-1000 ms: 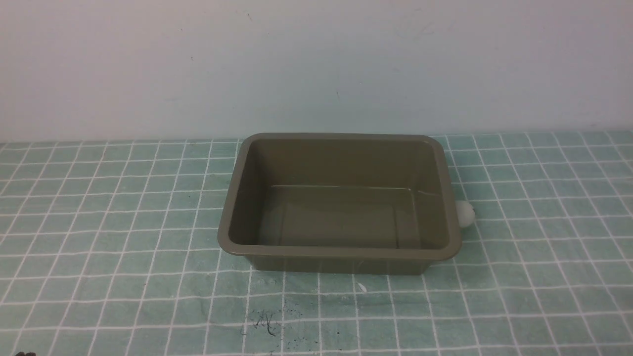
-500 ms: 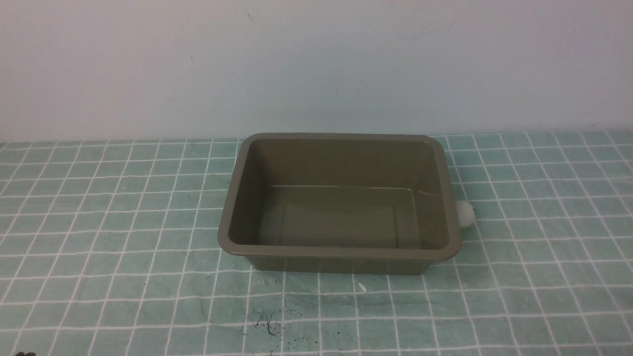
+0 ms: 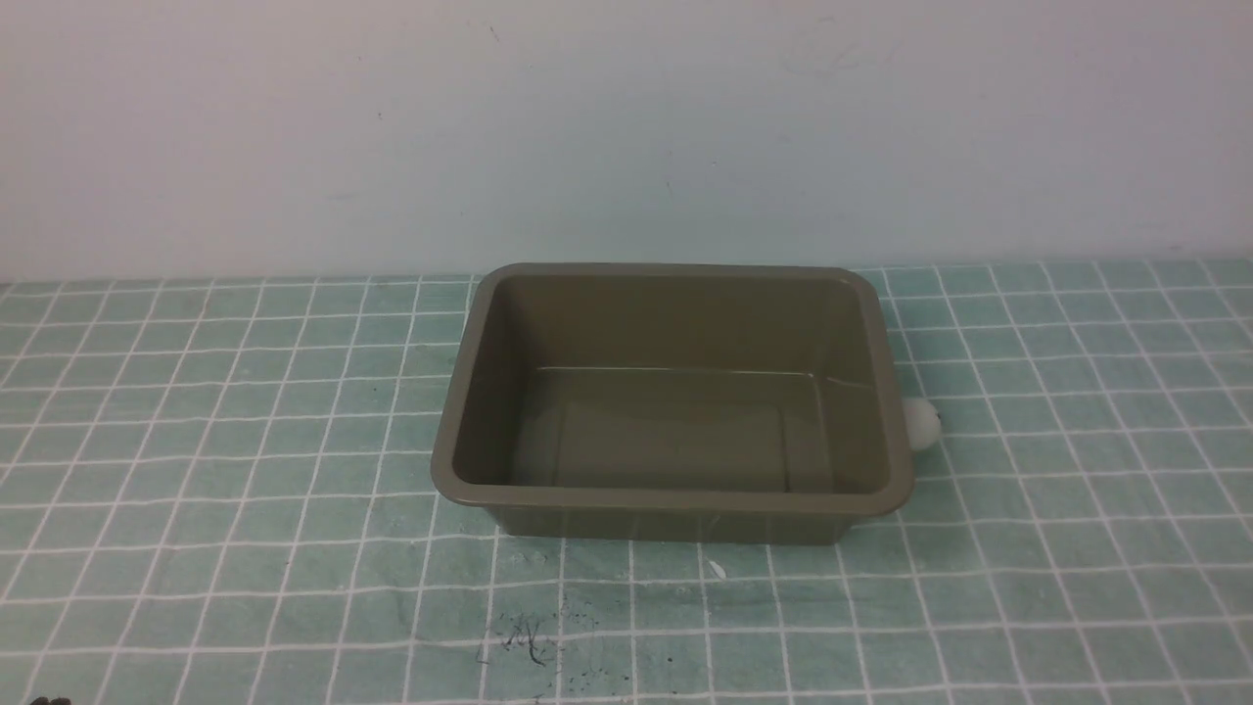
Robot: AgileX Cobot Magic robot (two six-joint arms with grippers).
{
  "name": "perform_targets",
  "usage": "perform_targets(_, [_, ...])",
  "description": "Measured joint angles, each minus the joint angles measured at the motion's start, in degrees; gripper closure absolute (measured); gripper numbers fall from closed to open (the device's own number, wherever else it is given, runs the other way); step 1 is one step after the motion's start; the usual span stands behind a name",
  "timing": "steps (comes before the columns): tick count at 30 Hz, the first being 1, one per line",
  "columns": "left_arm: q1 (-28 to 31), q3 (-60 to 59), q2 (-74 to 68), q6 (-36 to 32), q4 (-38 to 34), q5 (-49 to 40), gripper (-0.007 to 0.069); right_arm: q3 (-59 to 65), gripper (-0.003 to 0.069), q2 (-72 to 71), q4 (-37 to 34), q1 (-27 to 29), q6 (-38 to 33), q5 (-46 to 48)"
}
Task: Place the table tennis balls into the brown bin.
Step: 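Reach for and grasp a ping pong ball on the table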
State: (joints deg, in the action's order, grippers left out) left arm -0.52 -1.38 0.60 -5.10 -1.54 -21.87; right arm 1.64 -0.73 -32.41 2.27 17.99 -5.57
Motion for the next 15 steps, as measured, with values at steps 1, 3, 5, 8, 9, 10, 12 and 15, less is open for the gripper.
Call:
perform_targets(1, [0.0, 0.0, 0.0, 0.0, 0.0, 0.0, 0.0629, 0.0, 0.0669, 0.0, -0.3, 0.0, 0.0, -0.2])
perform_targets(3, [0.0, 0.0, 0.0, 0.0, 0.0, 0.0, 0.0629, 0.0, 0.0669, 0.0, -1.9, 0.0, 0.2, -1.9])
perform_targets(5, [0.0, 0.0, 0.0, 0.0, 0.0, 0.0, 0.0629, -1.6, 0.0669, 1.0, -1.9, 0.0, -1.5, 1.7])
perform_targets(8, [0.0, 0.0, 0.0, 0.0, 0.0, 0.0, 0.0629, -7.6, 0.0669, 9.0, 0.7, 0.0, -5.9, 11.9])
perform_targets(9, [0.0, 0.0, 0.0, 0.0, 0.0, 0.0, 0.0629, -10.4, 0.0669, 13.9, 1.9, 0.0, -7.9, 16.0])
perform_targets(10, [0.0, 0.0, 0.0, 0.0, 0.0, 0.0, 0.0629, -11.0, 0.0669, 15.0, 2.4, 0.0, -8.4, 17.7])
perform_targets(12, [0.0, 0.0, 0.0, 0.0, 0.0, 0.0, 0.0629, -20.0, 0.0669, 31.8, 4.5, 0.0, -14.6, 27.6])
perform_targets(15, [0.0, 0.0, 0.0, 0.0, 0.0, 0.0, 0.0629, -29.1, 0.0669, 46.7, 4.9, 0.0, -20.7, 35.6])
